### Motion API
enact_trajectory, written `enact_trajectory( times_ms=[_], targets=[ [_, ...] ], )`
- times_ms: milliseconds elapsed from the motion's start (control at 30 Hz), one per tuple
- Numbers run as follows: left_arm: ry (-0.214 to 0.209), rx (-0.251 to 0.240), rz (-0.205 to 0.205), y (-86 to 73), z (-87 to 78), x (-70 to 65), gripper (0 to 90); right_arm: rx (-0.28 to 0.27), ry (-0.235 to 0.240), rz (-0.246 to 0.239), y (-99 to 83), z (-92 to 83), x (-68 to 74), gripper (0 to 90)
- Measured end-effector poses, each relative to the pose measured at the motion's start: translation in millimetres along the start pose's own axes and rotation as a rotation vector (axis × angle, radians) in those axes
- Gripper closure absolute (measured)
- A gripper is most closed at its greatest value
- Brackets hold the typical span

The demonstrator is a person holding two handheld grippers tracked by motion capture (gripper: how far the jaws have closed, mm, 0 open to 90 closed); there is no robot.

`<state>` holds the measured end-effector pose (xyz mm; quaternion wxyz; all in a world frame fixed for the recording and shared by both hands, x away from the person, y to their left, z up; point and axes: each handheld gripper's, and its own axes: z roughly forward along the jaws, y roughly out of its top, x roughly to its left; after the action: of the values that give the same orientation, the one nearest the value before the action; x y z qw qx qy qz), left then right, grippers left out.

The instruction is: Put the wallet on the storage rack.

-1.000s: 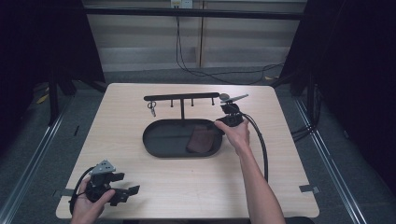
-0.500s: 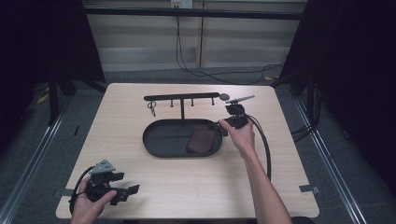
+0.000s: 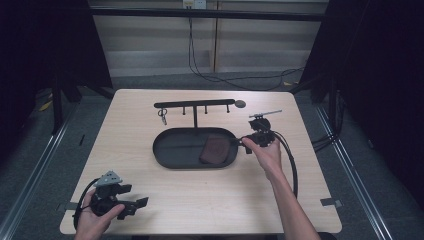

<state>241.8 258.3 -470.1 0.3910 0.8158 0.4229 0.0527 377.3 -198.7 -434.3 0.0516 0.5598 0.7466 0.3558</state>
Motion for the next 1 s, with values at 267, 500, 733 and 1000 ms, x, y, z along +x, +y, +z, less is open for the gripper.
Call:
enact_trajectory(
  times_ms=[267,500,733,1000],
  targets=[
    [-0.004,-0.005,-0.022,0.0,-0.2,1.5,16.5,-0.051,-0.021,0.002,-17.9,-24.8,-6.4,20.0],
    [0.0,-0.007,-0.027,-0.4,-0.9,2.7,16.5,-0.088,-0.05,0.019,-41.1,-43.8,-17.2,19.0],
    [0.008,-0.005,-0.033,-0.3,-1.1,3.2,16.5,-0.103,-0.067,0.011,-62.3,-59.1,-22.0,19.1],
    [0.01,-0.003,-0.037,-0.4,-1.1,3.9,16.5,-0.135,-0.093,-0.013,-96.9,-75.5,-21.2,18.9]
  ],
)
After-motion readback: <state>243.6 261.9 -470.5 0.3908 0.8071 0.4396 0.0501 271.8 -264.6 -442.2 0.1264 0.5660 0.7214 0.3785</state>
